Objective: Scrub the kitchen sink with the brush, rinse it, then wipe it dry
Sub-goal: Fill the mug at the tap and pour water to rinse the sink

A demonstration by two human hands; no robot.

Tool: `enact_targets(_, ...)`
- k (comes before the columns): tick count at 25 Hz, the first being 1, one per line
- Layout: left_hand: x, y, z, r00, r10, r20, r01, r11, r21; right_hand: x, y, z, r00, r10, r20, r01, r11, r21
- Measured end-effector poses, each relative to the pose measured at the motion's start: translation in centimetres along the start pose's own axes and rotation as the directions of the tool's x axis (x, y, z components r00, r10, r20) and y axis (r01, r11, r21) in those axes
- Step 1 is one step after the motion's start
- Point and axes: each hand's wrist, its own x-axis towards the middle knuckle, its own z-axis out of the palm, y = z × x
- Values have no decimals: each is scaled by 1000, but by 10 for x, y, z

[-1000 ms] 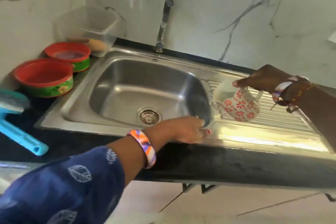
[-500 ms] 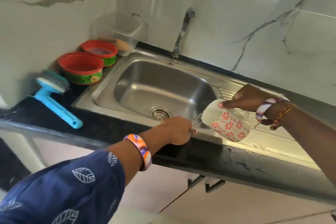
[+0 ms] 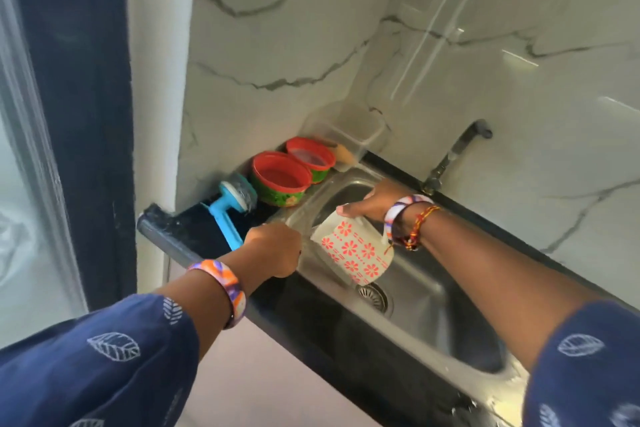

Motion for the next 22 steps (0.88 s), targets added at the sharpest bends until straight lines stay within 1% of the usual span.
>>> enact_targets(2,11,-2,2,1000,7,-2,-7,999,42,19,-10,3,999,-32,-25,33,997,73)
enact_targets(5,26,0,9,1000,-1,-2,1,997,81,49,-16,-2,989,-3,-146,23,990,137)
enact_targets(7,37,0,14,1000,10,-12,-9,995,103,67,-12,-11,973,14,-229,12,993,113)
enact_targets(9,47,0,17,999,33,-15,-30,989,144,77,-3,-22,966,7,-258,18,995,94)
enact_targets(13,60,13,7,999,31,39,-38,976,213,75,16,-41,980,-26,-196,40,997,71)
enact_targets(15,66,22,-2,998,18,68,-35,965,261,69,22,-42,993,-41,-110,48,997,58)
enact_targets(18,75,33,-12,998,30,51,-46,941,336,80,22,-27,993,-112,27,110,993,48)
enact_targets(20,80,40,-15,999,28,27,-36,934,354,99,21,-16,984,-175,31,174,984,41)
enact_targets(22,82,46,-19,1000,12,1,-12,931,365,121,19,-15,977,-209,-28,210,977,31)
